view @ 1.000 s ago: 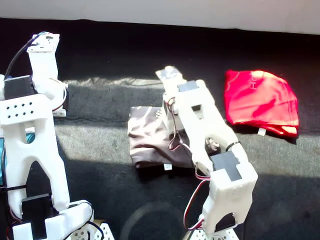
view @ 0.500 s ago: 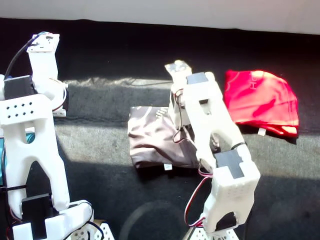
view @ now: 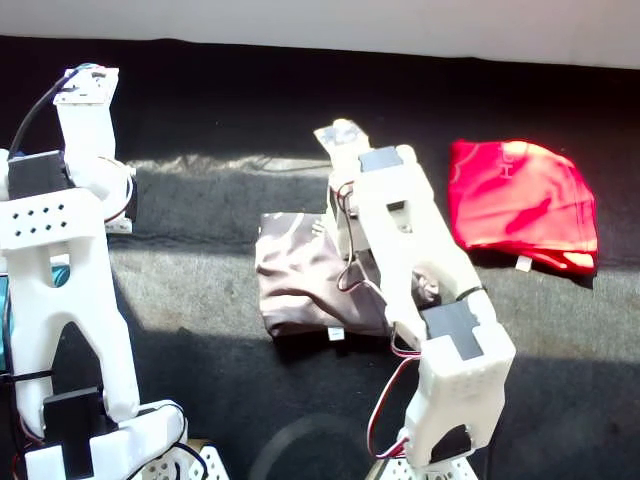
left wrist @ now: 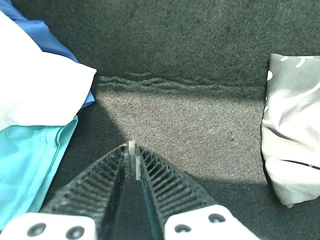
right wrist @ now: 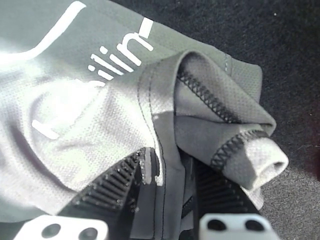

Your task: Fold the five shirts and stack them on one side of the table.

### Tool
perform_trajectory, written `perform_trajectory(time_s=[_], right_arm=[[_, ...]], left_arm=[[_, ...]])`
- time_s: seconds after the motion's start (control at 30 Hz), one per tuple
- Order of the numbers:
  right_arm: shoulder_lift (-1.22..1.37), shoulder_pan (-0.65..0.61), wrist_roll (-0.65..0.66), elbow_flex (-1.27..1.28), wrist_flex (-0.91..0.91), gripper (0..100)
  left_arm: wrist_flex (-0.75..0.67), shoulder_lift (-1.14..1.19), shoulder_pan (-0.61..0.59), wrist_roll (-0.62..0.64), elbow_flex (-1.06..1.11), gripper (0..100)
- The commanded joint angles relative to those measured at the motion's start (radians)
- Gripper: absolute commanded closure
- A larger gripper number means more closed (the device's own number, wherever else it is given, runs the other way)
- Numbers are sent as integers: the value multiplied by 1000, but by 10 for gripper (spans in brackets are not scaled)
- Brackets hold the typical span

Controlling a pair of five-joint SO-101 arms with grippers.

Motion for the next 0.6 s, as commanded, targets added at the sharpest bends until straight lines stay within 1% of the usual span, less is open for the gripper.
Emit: perform_trajectory(time_s=[0.0, 0.2, 0.43, 0.57], right_arm=[[-5, 10, -8, 10, -24, 869], [-8, 13, -8, 47, -61, 987], [-8, 19, -8, 47, -62, 992], [-39, 65, -5, 25, -25, 992]], left_arm=[[-11, -27, -12, -8, -12, 991], [-11, -27, -12, -8, -13, 991], [-9, -27, -12, -8, -12, 991], [-11, -28, -12, -8, -13, 991]])
